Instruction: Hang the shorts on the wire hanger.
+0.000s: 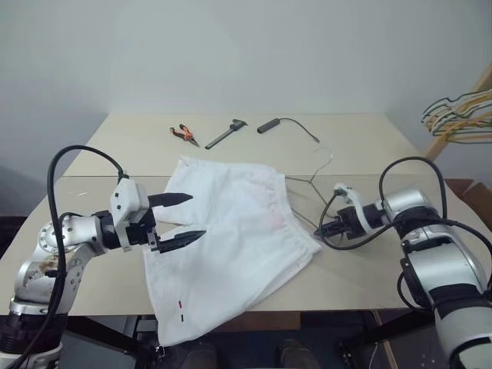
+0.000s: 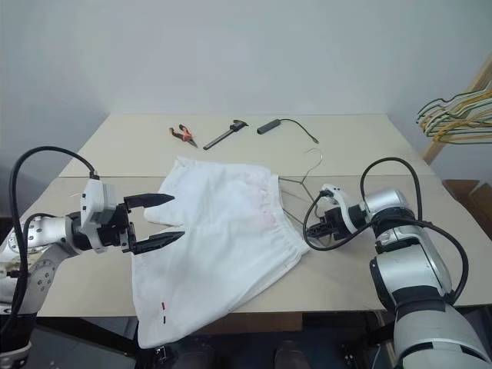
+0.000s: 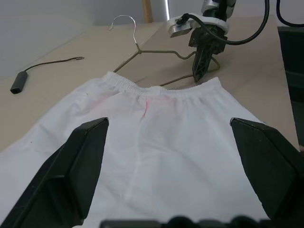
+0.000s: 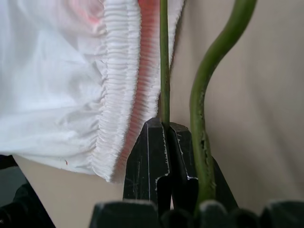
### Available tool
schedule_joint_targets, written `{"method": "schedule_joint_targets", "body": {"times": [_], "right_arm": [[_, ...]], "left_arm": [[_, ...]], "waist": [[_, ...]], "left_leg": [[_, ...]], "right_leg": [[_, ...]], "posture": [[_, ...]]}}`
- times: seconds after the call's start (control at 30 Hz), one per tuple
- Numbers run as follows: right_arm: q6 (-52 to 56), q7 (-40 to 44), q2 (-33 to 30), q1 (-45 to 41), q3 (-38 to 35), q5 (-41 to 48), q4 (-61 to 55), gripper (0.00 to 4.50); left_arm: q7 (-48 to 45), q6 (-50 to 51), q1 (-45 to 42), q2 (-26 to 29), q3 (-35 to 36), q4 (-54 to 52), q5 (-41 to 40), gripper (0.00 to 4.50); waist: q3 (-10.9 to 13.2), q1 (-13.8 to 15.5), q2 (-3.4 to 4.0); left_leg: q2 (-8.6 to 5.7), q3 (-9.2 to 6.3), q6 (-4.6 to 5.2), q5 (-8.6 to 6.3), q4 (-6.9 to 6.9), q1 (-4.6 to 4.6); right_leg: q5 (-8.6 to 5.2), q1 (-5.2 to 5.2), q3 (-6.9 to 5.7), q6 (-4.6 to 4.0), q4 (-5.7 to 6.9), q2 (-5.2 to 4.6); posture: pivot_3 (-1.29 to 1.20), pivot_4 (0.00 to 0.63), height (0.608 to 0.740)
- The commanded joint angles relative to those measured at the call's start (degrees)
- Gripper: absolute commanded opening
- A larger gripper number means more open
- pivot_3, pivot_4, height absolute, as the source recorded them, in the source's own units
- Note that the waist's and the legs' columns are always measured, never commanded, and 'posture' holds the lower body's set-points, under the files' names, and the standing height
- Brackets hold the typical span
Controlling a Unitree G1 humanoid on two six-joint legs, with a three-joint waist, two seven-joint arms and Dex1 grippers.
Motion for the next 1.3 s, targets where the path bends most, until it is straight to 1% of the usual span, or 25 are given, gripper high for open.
{"method": "schedule_joint_targets", "body": {"times": [0.03, 0.13, 0.27, 0.37, 0.43, 0.47, 0.53, 0.67, 0.83, 0.97, 1.07, 1.17, 1.3], "right_arm": [[-3.36, -0.89, -2.38, -1.1, -3.46, 0.41, -2.99, 0.0], [-6.64, -1.77, -4.0, 1.06, -4.51, 0.4, -9.82, 0.0], [-11.07, -5.71, -6.03, 5.42, -5.98, -0.05, -22.19, 0.0], [-14.47, -9.18, -7.97, 9.49, -6.8, -0.88, -35.14, 0.0], [-15.27, -10.92, -9.01, 11.5, -6.52, -1.72, -41.48, 0.0], [-15.45, -12.25, -9.79, 12.59, -5.99, -2.89, -46.51, 0.0], [-15.33, -14.0, -10.82, 14.09, -5.37, -4.28, -53.09, 0.0], [-10.71, -13.38, -12.7, 17.09, -5.09, -3.01, -68.91, 0.0], [-4.16, -13.29, -13.78, 17.37, -3.42, -2.7, -77.93, 0.0], [0.83, -11.34, -15.22, 15.88, -1.63, -0.98, -82.71, 0.0], [2.52, -10.85, -15.49, 15.24, -1.03, 0.3, -84.22, 0.0], [3.83, -11.02, -15.49, 14.8, -0.54, 1.33, -85.55, 0.0], [4.6, -11.16, -15.83, 14.47, 0.11, 1.97, -86.5, 0.0]], "left_arm": [[-0.44, -0.4, -0.93, 0.43, -0.12, -0.14, -0.17, 4.46], [-1.01, -0.54, -1.3, 0.59, -0.35, 0.33, -0.09, 4.46], [-1.9, -1.13, -3.22, 0.73, -1.03, 2.3, 0.51, 4.46], [-3.34, -2.57, -5.85, 1.16, -1.66, 4.9, 1.54, 4.46], [-4.21, -3.63, -7.55, 1.46, -1.78, 6.7, 2.18, 4.46], [-4.94, -4.58, -9.74, 1.9, -1.76, 8.63, 2.81, 4.46], [-6.04, -6.0, -12.7, 2.45, -1.77, 11.3, 3.72, 4.46], [-10.28, -9.79, -22.89, 3.92, -2.55, 18.4, 4.95, 4.46], [-15.22, -15.17, -31.76, 2.57, -5.76, 26.26, 7.47, 4.46], [-18.96, -20.47, -39.69, 0.24, -10.0, 35.62, 11.9, 4.46], [-21.61, -25.9, -43.19, -1.11, -13.12, 41.25, 15.8, 4.46], [-22.9, -28.73, -46.37, -3.06, -14.86, 46.58, 18.05, 4.46], [-26.13, -33.31, -49.48, -4.09, -17.6, 53.04, 21.6, 4.46]], "waist": [[0.0, 0.04, 0.01], [0.01, 0.01, 0.01], [0.01, -0.09, 0.01], [0.01, -0.18, 0.01], [0.01, -0.32, 0.02], [0.01, -0.43, 0.02], [0.01, -0.51, 0.02], [0.01, -1.12, 0.01], [0.01, -2.03, 0.01], [0.01, -2.68, 0.01], [0.01, -3.52, 0.01], [0.0, -4.39, 0.01], [0.01, -5.44, 0.0]], "left_leg": [[0.0, 0.0, 0.0, 0.0, 0.0, -0.03], [0.0, 0.01, 0.0, 0.0, 0.0, -0.12], [0.01, 0.01, 0.0, 0.0, 0.0, -0.12], [0.01, 0.03, 0.0, 0.0, 0.01, -0.12], [0.01, 0.03, 0.0, 0.0, 0.0, -0.15], [0.01, 0.03, 0.0, 0.0, 0.0, -0.16], [0.01, 0.03, 0.0, 0.0, 0.01, -0.22], [0.02, 0.03, 0.0, 0.0, 0.03, -0.22], [0.0, 0.04, 0.01, 0.0, 0.08, -0.24], [0.02, 0.03, 0.01, 0.0, 0.12, -0.23], [0.01, 0.03, 0.02, 0.0, 0.12, -0.27], [0.02, 0.03, 0.03, -0.01, 0.12, -0.27], [0.03, 0.01, 0.03, -0.01, 0.14, -0.3]], "right_leg": [[0.0, -0.02, -0.01, 0.0, 0.0, 0.0], [0.0, -0.15, -0.01, 0.0, 0.02, -0.01], [0.0, -0.16, 0.0, 0.0, 0.03, 0.0], [0.0, -0.17, 0.0, 0.0, 0.03, 0.0], [0.0, -0.21, 0.0, 0.0, 0.03, 0.01], [0.0, -0.22, 0.0, 0.0, 0.02, 0.01], [0.0, -0.26, 0.0, 0.0, 0.02, 0.01], [0.0, -0.24, -0.02, 0.0, 0.0, 0.03], [0.0, -0.17, -0.04, 0.02, -0.06, 0.01], [0.0, -0.18, -0.05, 0.01, -0.02, 0.05], [0.0, -0.18, -0.05, 0.02, -0.05, 0.03], [-0.01, -0.2, -0.04, 0.02, -0.07, 0.03], [-0.01, -0.23, -0.04, 0.03, -0.04, 0.04]], "posture": [[0.07, 0.0, 0.74], [0.06, 0.0, 0.74], [0.04, 0.0, 0.74], [0.01, 0.0, 0.74], [0.0, 0.0, 0.74], [-0.01, 0.0, 0.74], [-0.02, 0.0, 0.74], [-0.06, 0.0, 0.74], [-0.08, 0.0, 0.74], [-0.09, 0.0, 0.74], [-0.1, 0.0, 0.74], [-0.11, 0.0, 0.74], [-0.11, 0.0, 0.74]]}}
